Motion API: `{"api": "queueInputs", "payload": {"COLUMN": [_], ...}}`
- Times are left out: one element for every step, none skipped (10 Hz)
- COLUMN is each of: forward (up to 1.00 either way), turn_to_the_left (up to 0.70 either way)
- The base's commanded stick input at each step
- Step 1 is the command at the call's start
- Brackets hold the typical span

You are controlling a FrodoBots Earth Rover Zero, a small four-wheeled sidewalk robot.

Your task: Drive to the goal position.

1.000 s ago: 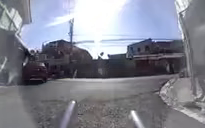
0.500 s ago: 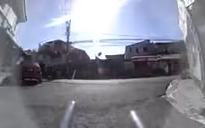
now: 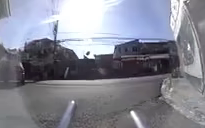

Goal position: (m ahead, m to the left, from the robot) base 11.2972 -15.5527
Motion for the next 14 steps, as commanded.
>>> {"api": "queueInputs", "payload": {"forward": [0.85,0.85,0.85,0.85,0.85,0.85,0.85,0.85,0.85,0.85,0.85,0.85,0.85,0.85], "turn_to_the_left": [-0.34,-0.34,-0.34,-0.34,-0.33,-0.33,-0.31,-0.34,-0.33,-0.19,0.04,0.06,0.12,0.06]}}
